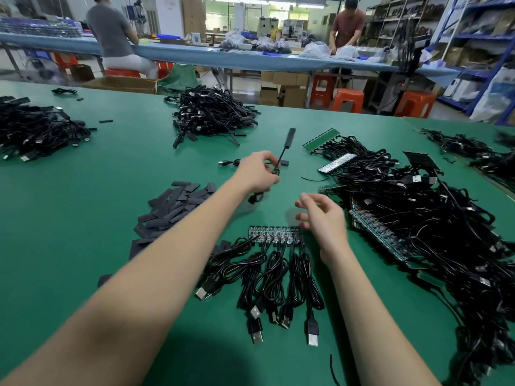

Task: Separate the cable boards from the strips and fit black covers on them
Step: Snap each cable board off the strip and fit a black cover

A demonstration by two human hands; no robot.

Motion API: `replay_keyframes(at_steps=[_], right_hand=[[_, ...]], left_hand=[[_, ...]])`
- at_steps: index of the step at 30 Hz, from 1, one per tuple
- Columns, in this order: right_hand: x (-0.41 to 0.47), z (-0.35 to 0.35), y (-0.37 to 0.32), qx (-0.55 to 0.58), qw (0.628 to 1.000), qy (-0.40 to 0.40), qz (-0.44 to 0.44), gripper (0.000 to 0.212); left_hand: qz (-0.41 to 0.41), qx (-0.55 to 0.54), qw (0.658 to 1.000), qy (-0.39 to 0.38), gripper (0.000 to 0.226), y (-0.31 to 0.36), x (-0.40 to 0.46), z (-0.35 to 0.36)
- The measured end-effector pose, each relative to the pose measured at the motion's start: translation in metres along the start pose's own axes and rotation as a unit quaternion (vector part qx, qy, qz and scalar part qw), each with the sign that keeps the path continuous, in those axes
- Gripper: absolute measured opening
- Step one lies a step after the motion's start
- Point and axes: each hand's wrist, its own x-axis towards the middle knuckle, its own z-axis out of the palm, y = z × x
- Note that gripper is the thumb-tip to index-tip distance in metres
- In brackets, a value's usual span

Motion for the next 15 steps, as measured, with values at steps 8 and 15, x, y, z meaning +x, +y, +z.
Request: replay_keyframes(at_steps=[8, 15], right_hand=[[0.004, 0.004, 0.01, -0.057, 0.998, -0.009, -0.024, 0.009], [0.001, 0.003, 0.01, -0.097, 0.995, -0.008, -0.027, 0.01]], left_hand=[[0.085, 0.379, 0.921, 0.006, 0.032, -0.025, 0.069, -0.016], [0.103, 0.467, 0.878, 0.018, 0.035, -0.043, 0.078, -0.001]])
